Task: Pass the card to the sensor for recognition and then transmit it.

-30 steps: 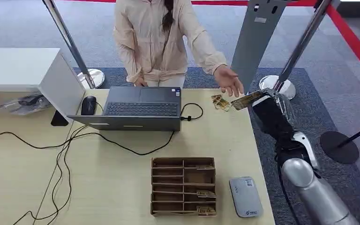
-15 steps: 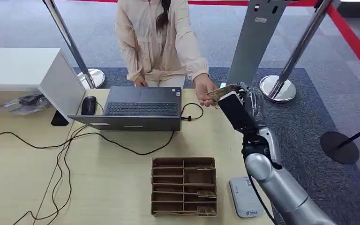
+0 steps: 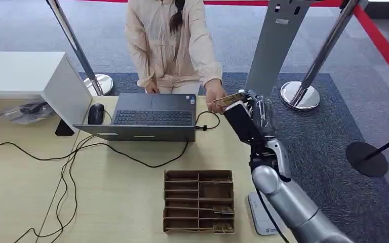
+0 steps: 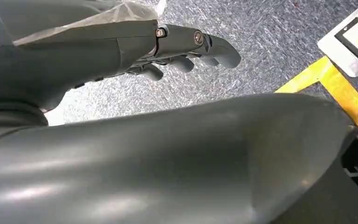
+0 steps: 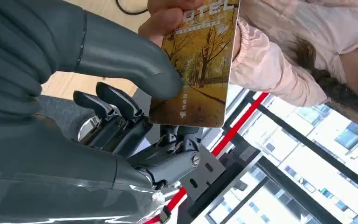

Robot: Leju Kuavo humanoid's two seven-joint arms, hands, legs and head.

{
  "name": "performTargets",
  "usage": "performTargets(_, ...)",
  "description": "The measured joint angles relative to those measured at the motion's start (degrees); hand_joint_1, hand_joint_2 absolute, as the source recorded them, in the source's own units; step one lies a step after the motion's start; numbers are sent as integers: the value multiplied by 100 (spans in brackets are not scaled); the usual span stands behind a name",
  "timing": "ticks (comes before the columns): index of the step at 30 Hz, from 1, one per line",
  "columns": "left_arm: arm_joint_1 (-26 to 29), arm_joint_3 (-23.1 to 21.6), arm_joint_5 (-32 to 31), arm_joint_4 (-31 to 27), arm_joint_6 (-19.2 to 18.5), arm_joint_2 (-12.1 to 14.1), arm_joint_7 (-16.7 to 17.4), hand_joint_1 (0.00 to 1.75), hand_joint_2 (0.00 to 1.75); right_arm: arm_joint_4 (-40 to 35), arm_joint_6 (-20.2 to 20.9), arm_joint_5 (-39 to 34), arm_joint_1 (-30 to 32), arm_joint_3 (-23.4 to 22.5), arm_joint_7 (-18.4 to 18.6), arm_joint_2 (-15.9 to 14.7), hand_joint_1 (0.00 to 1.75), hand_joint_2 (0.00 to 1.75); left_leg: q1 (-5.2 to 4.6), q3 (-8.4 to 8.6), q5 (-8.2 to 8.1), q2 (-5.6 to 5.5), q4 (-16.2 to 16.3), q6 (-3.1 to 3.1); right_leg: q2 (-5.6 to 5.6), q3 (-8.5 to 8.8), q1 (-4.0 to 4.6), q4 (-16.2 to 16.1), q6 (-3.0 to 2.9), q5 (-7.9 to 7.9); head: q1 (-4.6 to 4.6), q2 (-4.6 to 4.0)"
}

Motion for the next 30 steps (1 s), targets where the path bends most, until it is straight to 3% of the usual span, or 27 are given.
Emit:
performTargets(1, 0, -2, 7, 0, 0, -2, 0, 0, 0, 26, -22, -7, -1, 9, -13, 11, 80, 175, 0, 0, 0, 0, 0, 0, 0, 0, 0, 0, 0, 0, -2, 0)
performTargets(2, -1, -2, 7, 0, 0, -2, 0, 0, 0, 48, -44, -7, -1, 20, -35, 22, 28, 175, 0, 0, 0, 0, 0, 0, 0, 0, 0, 0, 0, 0, 0, 0)
performTargets(3, -3, -4, 7, 0, 2, -4, 0, 0, 0, 64, -53, -7, -2, 26, -55, 31, 0, 0, 0, 0, 0, 0, 0, 0, 0, 0, 0, 0, 0, 0, -2, 0)
performTargets(17, -11, -125, 87, 0, 77, -39, -26, 0, 0, -144, -555, -99, 26, 90, -359, 122, 0, 0, 0, 3, 0, 2, 2, 0, 1, -1, 0, 0, 0, 0, 0, 0)
performTargets(23, 1, -138, 197, 0, 112, -48, -50, 0, 0, -798, -921, 578, 160, 83, -352, 118, 0, 0, 0, 4, 0, 2, 3, 0, 1, -2, 0, 0, 0, 0, 0, 0)
performTargets(24, 12, -138, 230, 0, 140, -52, -63, 0, 0, -991, -979, 840, 226, 81, -312, 118, 0, 175, 0, 3, 0, 2, 2, 0, 1, -2, 0, 0, 0, 0, 0, 0)
performTargets(30, 104, -138, 435, 0, 236, -79, -120, 0, 0, -2280, -1019, 1749, 641, 61, -59, 83, 0, 175, 0, 3, 0, 3, 3, 0, 1, -6, 0, -2, -2, -1, -2, 0)
